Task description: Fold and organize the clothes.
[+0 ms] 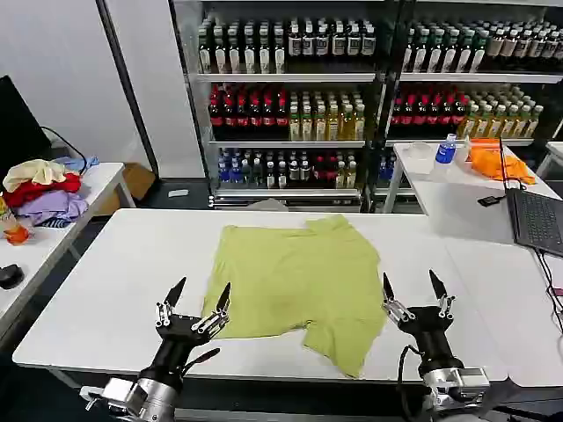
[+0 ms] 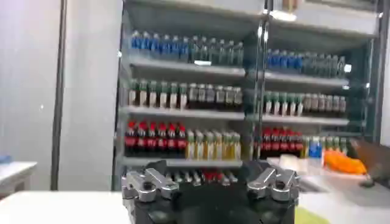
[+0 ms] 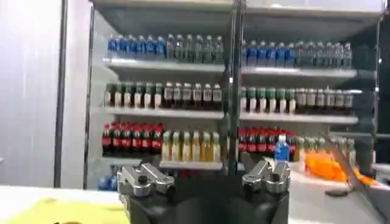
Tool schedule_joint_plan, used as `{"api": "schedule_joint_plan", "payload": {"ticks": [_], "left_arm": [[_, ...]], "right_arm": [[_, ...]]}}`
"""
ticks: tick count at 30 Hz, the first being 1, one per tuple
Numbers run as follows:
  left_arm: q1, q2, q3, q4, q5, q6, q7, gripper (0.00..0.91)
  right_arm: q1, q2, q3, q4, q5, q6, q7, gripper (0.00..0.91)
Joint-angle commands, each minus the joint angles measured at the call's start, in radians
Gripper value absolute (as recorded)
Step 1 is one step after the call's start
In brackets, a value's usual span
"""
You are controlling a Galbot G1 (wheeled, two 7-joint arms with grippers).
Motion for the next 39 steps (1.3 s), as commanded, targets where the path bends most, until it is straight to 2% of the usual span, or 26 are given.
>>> {"api": "schedule_joint_plan", "payload": {"ticks": [1,4,7,10,28,39], "left_arm": [[-0.037,0.162,0.008,0.092,-0.086,0.267,-0.042,0.907],[-0.047,0.184,0.015,0.102,-0.103,0.318,-0.056,0.907],[-0.053,0.193,0.022,0.115,-0.114,0.319,-0.064,0.907],[-0.067,0.19,0.04,0.13,-0.131,0.319,-0.068,0.907],[-0.249,0.151,0.156,0.31,-0.15,0.318,-0.095,0.907],[-0.288,0.141,0.167,0.375,-0.156,0.318,-0.133,0.907]], "right_arm": [[0.023,-0.029,-0.098,-0.021,0.033,-0.188,0.088,0.907],[0.011,-0.029,-0.133,-0.017,0.082,-0.237,0.149,0.907],[-0.016,-0.031,-0.147,-0.007,0.111,-0.258,0.181,0.907],[-0.046,-0.033,-0.154,0.001,0.143,-0.269,0.19,0.907],[-0.052,0.0,-0.227,-0.046,0.106,-0.297,0.196,0.907],[-0.039,0.02,-0.253,-0.068,0.1,-0.301,0.196,0.907]]}}
